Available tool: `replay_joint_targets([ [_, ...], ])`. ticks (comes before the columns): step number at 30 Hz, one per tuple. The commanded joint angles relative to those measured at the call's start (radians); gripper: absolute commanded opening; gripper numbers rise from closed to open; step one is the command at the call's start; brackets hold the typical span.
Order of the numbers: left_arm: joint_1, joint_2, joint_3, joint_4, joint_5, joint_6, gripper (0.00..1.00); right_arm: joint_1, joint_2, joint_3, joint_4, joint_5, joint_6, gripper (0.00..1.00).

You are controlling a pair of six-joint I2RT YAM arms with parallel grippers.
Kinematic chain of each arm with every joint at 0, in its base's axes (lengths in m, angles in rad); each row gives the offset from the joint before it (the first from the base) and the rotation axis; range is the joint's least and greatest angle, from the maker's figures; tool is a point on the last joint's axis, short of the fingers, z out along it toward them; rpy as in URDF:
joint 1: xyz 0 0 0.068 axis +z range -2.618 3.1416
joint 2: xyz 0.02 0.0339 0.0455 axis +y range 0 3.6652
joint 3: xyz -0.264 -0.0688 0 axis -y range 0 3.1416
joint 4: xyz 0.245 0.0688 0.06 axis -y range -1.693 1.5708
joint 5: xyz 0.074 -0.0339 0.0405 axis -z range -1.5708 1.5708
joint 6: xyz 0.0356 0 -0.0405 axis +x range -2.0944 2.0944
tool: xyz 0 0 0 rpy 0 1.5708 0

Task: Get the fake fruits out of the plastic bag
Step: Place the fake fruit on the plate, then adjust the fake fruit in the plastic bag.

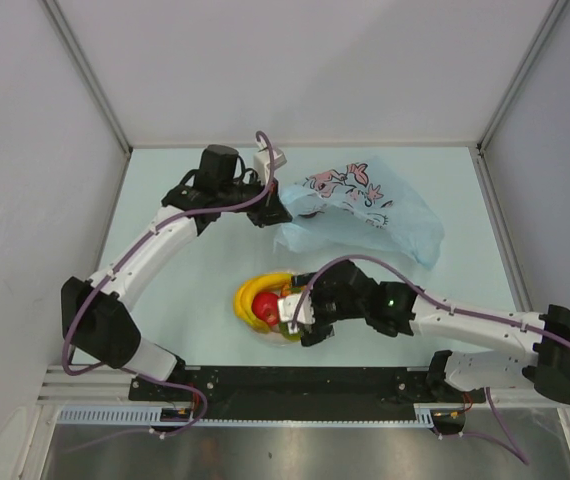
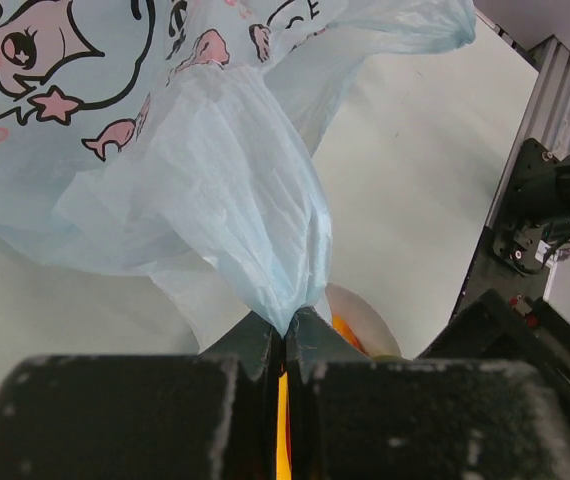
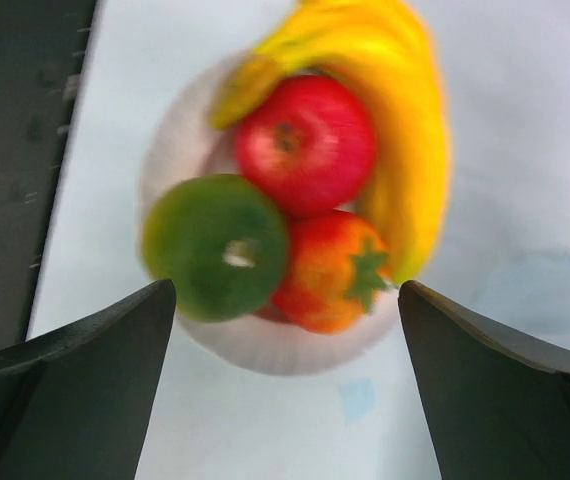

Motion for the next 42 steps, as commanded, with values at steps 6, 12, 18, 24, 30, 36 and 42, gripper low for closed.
replay_joint_targets([
  [6,0.003,-0.047,0.003,-0.002,0.017,0.009,0.00,-0.227,-0.034,0.329,-0.004,0.130,0.266,0.60],
  [12,0.002,-0.079,-0.010,-0.020,0.027,0.035,0.00,-0.463,0.072,0.334,0.006,0.076,0.402,0.15],
  [18,0.024,-0.082,0.050,-0.105,0.085,0.083,0.00,-0.556,0.268,0.332,0.040,0.060,0.454,0.00],
  [24,0.064,-0.059,0.115,-0.278,0.098,0.219,0.00,-0.606,0.401,0.334,0.322,0.146,0.498,0.06],
  [30,0.060,-0.035,0.072,-0.320,-0.016,0.255,0.00,-0.641,0.538,0.381,0.361,0.070,0.599,0.37],
  [36,0.046,0.000,0.119,-0.355,-0.048,0.279,0.00,-0.689,0.646,0.412,0.404,-0.041,0.786,0.65],
  [42,0.043,0.054,0.168,-0.378,-0.056,0.305,0.00,-0.683,0.744,0.467,0.498,-0.090,0.925,0.87],
])
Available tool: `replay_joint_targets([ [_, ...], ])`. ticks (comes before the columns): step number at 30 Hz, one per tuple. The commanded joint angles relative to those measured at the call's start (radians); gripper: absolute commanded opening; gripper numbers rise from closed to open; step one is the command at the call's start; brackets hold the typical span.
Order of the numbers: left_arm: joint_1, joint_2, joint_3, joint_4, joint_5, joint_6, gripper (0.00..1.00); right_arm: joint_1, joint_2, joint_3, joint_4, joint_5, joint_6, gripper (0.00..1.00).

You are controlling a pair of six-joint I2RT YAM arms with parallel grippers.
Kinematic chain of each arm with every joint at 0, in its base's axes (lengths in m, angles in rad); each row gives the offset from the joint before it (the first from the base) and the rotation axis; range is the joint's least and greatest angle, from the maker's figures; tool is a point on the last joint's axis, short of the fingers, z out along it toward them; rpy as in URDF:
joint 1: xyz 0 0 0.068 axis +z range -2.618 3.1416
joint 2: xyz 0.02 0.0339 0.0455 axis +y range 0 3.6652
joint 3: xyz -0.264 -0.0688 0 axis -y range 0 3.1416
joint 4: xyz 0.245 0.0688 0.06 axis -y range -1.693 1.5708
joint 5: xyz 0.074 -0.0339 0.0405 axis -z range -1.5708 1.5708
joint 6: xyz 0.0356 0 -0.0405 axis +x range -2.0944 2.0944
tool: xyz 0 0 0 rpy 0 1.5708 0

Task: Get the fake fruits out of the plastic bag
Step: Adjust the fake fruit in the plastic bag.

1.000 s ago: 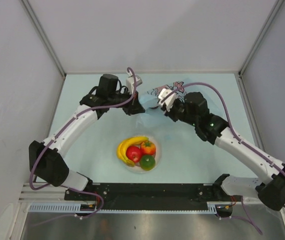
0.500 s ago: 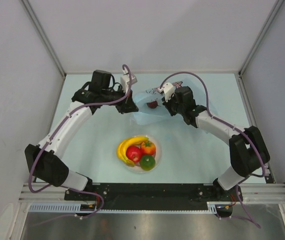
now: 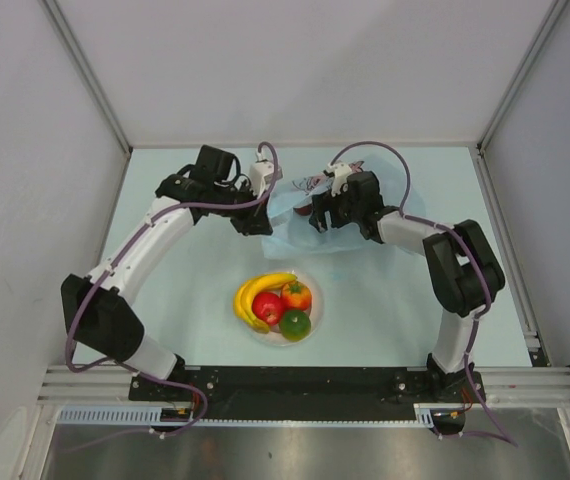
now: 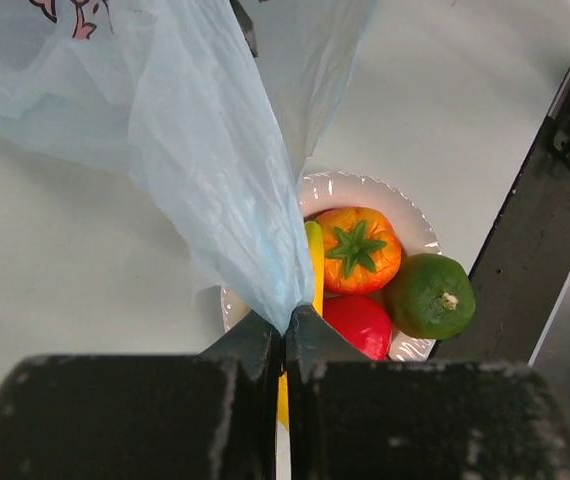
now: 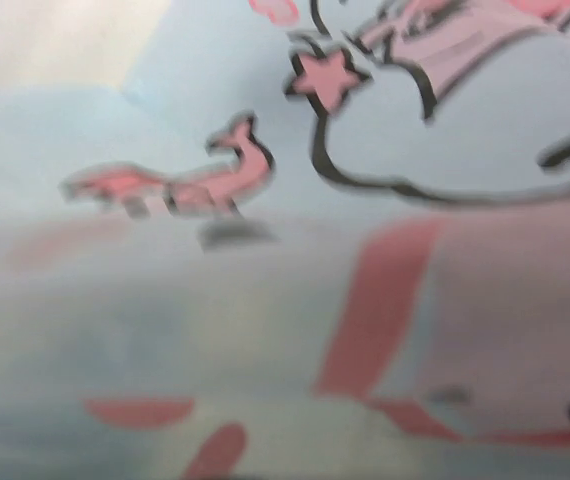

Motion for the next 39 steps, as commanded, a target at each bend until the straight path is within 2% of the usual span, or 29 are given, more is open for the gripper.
replay_joint_targets([
  [1,-0.005,0.045,0.097,-0.040,0.004,0.055,0.00,0.010,0.074,0.118,0.123,-0.055,0.158,0.88],
  [6,-0.005,0.113,0.191,-0.077,0.036,0.062,0.01,0.027,0.229,0.222,0.155,-0.031,0.190,0.90],
  [10,-0.008,0.133,0.200,-0.071,0.041,0.037,0.00,0.050,0.361,0.365,0.103,0.096,0.172,0.90],
  [11,-0.008,0.134,0.204,-0.074,0.040,0.038,0.00,0.053,0.383,0.421,0.070,0.110,0.161,0.89],
  [13,-0.010,0.133,0.212,-0.077,0.024,0.045,0.00,0.053,0.413,0.457,0.037,0.121,0.147,0.79],
  [15,-0.010,0.130,0.217,-0.071,0.014,0.045,0.00,0.046,0.397,0.454,0.043,0.104,0.134,0.65],
  [18,-0.008,0.139,0.221,-0.062,0.006,0.043,0.00,0.035,0.369,0.448,0.002,0.089,0.118,0.53],
  [21,-0.008,0.148,0.228,-0.047,0.001,0.031,0.00,0.007,0.288,0.403,-0.033,0.052,0.115,0.50],
  [27,-0.007,0.179,0.270,-0.031,-0.016,0.035,0.00,-0.017,0.153,0.356,-0.138,-0.038,0.062,0.52],
  [31,-0.007,0.191,0.312,-0.021,-0.011,0.032,0.00,-0.025,0.139,0.350,-0.311,0.029,0.043,0.47],
  [39,-0.019,0.236,0.329,-0.011,0.014,-0.003,0.00,-0.016,0.073,0.193,-0.342,0.144,-0.040,0.53],
])
